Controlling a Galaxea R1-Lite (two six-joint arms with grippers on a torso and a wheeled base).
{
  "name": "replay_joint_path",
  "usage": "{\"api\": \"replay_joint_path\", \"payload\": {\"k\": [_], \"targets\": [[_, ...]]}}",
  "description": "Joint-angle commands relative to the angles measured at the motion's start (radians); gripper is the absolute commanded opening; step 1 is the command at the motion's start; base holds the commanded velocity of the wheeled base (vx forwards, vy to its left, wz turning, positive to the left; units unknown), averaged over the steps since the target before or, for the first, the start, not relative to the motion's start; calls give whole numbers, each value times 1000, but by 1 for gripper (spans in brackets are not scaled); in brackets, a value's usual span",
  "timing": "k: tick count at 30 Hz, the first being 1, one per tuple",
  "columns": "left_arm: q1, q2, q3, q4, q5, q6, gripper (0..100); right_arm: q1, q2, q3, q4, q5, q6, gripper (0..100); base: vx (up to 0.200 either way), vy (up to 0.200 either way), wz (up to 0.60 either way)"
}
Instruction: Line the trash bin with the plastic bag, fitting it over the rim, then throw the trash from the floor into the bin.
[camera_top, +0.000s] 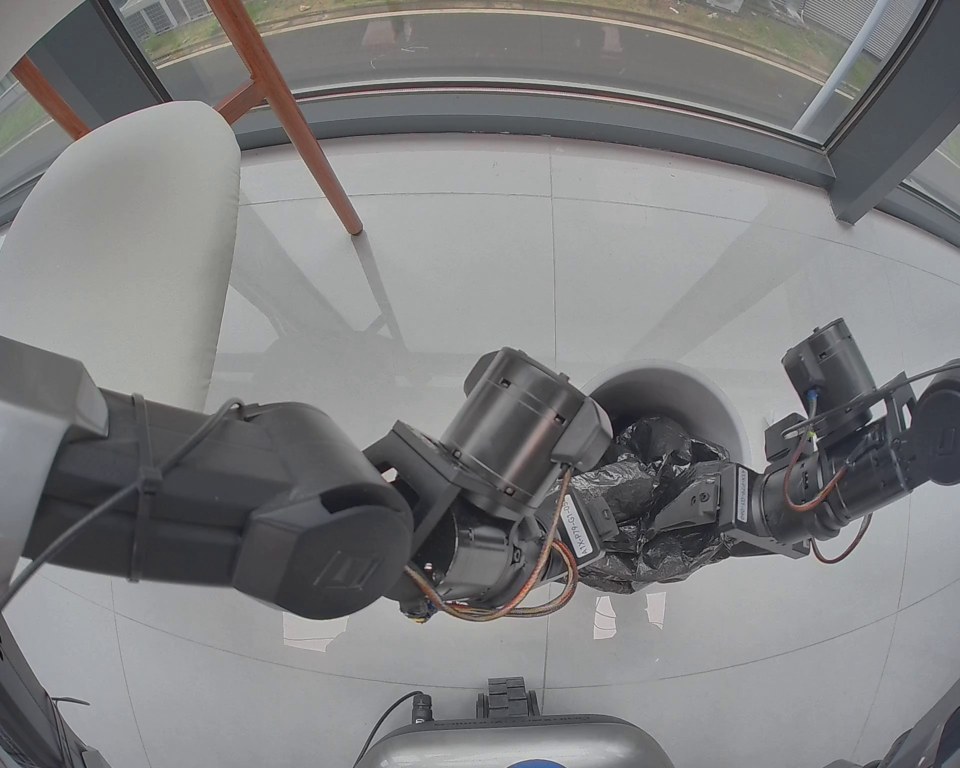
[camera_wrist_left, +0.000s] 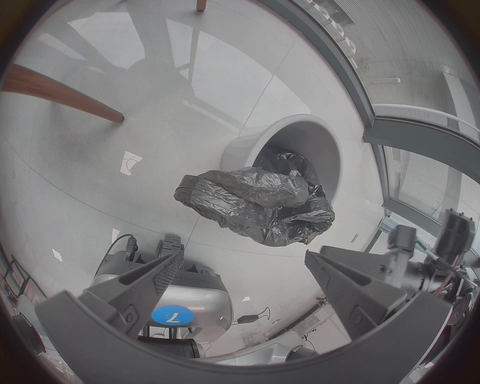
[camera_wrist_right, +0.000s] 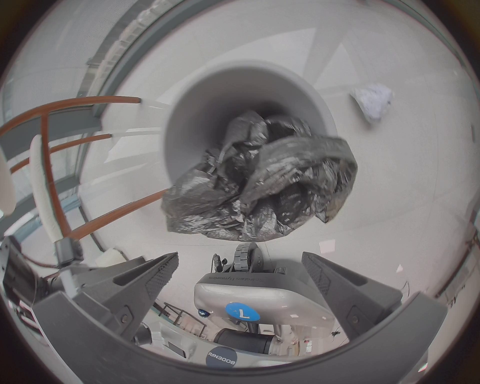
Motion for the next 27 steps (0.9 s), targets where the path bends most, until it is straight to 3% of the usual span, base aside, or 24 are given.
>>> {"api": "replay_joint_path", "payload": {"k": [1, 4, 20, 21, 27], "targets": [[3, -7, 1, -2, 0, -3, 100, 12, 89, 5, -8, -28, 56, 100, 0, 0, 0], [3, -8, 2, -2, 1, -3, 100, 9, 114, 20, -80, -70, 70, 100, 0, 0, 0], [4, -15, 16, 1, 6, 2, 100, 0, 204, 52, -355, -125, 33, 100, 0, 0, 0], [4, -15, 16, 1, 6, 2, 100, -7, 213, 54, -376, -126, 9, 0, 0, 0, 0], [3, -16, 16, -1, 6, 10, 100, -11, 236, 91, -475, -157, -94, 0, 0, 0, 0]]}}
